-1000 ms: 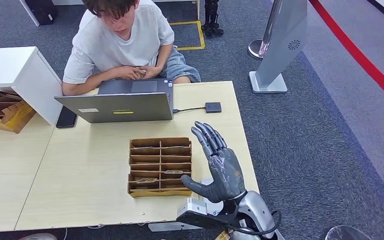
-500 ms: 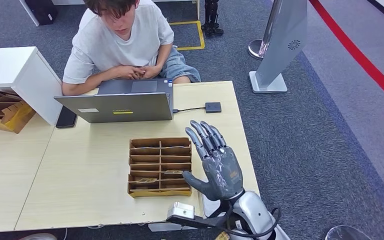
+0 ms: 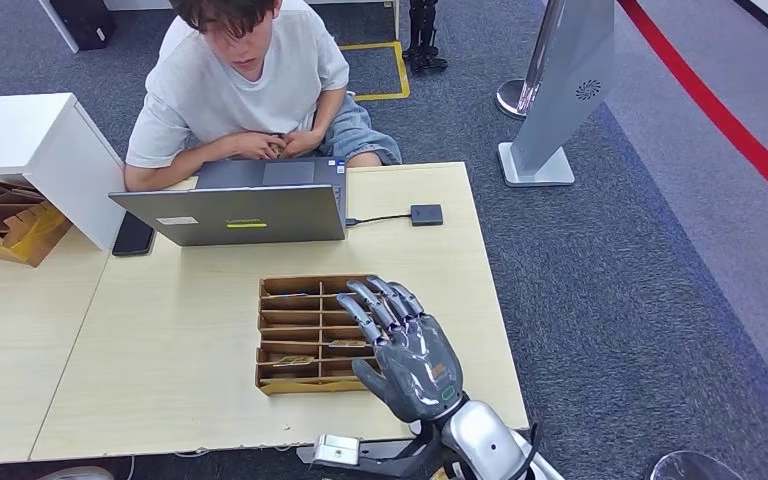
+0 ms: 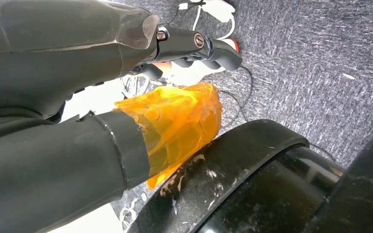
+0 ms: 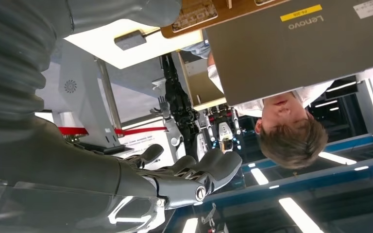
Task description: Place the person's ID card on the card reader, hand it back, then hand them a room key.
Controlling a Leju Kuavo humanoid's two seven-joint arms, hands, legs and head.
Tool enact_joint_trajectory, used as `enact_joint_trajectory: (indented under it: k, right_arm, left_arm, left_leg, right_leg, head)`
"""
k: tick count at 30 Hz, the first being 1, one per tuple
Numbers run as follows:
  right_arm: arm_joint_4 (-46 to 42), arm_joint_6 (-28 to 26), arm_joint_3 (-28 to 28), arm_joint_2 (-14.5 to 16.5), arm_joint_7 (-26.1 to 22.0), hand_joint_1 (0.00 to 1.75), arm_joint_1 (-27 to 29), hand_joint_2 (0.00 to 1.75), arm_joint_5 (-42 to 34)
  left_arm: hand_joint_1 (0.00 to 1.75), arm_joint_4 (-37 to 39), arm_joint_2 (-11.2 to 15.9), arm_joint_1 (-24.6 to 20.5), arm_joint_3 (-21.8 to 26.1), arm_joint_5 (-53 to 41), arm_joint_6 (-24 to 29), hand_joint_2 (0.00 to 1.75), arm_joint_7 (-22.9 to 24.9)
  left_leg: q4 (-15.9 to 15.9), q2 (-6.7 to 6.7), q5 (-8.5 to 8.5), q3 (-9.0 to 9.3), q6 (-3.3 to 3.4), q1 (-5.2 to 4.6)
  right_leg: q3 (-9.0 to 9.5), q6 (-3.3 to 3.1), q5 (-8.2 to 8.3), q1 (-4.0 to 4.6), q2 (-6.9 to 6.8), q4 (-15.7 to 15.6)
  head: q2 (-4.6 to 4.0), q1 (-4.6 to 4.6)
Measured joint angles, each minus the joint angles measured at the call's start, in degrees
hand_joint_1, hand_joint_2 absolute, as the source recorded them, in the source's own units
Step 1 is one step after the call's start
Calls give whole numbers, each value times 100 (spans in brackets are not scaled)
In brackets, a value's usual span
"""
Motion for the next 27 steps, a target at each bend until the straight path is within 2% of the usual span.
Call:
enact_joint_trajectory:
  k: [19, 23, 27]
  right_arm:
    - [71, 7, 88, -82, 38, 29, -12, 175, -29]
    - [73, 12, 91, -85, 49, 37, -12, 175, -49]
    - [108, 26, 91, -85, 69, 36, -14, 175, -77]
  left_arm:
    - [0, 0, 2, 0, 0, 1, 0, 0, 1]
    - [0, 0, 2, 0, 0, 1, 0, 0, 0]
    - [0, 0, 2, 0, 0, 0, -2, 0, -2]
  left_leg:
    - [0, 0, 0, 0, 0, 0]
    - [0, 0, 0, 0, 0, 0]
    - [0, 0, 0, 0, 0, 0]
  right_leg:
    - [0, 0, 0, 0, 0, 0]
    - [0, 0, 0, 0, 0, 0]
    - [0, 0, 0, 0, 0, 0]
  head:
    - [0, 0]
    - [0, 0]
    - [0, 0]
